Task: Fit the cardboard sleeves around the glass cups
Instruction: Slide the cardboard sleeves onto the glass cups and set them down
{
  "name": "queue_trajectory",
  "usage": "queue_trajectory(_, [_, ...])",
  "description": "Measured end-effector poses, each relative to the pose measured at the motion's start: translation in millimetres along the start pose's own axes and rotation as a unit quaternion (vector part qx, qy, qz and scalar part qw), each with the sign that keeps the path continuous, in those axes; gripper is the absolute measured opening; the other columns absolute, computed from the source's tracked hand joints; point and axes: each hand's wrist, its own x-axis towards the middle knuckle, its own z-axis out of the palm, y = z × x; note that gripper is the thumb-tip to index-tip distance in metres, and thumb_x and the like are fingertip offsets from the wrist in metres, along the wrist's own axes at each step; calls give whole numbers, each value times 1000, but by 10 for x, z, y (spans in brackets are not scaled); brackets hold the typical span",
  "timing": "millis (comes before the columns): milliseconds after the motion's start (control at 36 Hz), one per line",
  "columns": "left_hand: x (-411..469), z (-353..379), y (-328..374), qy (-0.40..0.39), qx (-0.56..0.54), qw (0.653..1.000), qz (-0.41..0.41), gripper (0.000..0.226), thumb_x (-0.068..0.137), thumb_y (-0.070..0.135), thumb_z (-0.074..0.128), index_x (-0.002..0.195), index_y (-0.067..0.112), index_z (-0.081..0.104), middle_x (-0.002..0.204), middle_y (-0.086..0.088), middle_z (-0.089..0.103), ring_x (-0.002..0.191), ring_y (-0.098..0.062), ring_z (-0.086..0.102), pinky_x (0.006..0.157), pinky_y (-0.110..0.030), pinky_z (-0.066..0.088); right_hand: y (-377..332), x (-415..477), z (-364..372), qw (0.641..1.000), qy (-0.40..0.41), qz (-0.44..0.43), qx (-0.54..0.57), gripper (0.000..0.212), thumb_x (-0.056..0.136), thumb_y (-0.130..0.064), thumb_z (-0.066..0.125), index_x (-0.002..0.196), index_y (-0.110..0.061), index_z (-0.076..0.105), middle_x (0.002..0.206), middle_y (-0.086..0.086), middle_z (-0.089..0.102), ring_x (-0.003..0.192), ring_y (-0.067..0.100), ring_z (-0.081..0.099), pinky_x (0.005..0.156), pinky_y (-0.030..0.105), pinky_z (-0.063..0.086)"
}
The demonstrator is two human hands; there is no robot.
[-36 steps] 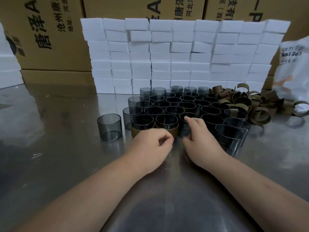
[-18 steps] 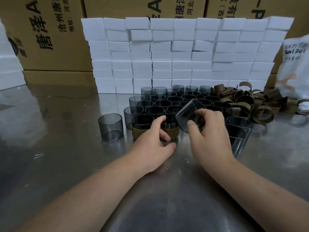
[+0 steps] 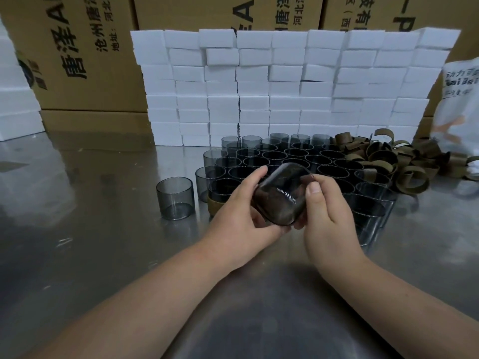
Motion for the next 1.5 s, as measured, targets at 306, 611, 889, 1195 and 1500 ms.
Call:
queue_trajectory(306, [-11,-11,17,23,18,999,33,76,58,42,76,114,65,30,132,13,47,114,5,50,100,-23,42,-39,22,-9,998,0,25,-60,53,87,-43,28,128,-22,54,104,-20,46,104,17,55,91,50,47])
queue_trajectory(611, [-50,-43,81,13,26,999,28,72,58,47,71,118,61,33,128,12,50,112,-9,55,95,-40,47,-22,46,-20,994,4,69,-79,28,94,-13,46,117,-26,56,109,-15,47,101,18,58,93,45,48])
queue_trajectory(889, [-40,-42,68,-3,56,998,-21,61,53,57,68,102,66,33,106,24,60,95,1,60,91,-35,49,-267,287,-265,995,76,-9,-59,20,83,-26,53,90,-44,49,103,14,57,66,10,54,62,18,46])
queue_trajectory(1195, [-36,-49,39,-8,47,998,-35,57,55,57,69,99,63,33,104,29,58,92,7,60,90,-33,49,334,1177,-1389,914,148,-84,-368,38,83,-42,38,115,-26,50,132,2,38,95,9,48,91,35,41])
queue_trajectory(1500, [-30,-72,40,-7,79,996,-27,52,65,54,70,96,67,31,98,40,54,89,24,48,73,-3,37,1561,1574,-2309,791,-8,95,-604,61,72,-53,23,119,-18,40,128,23,38,116,46,39,98,56,38])
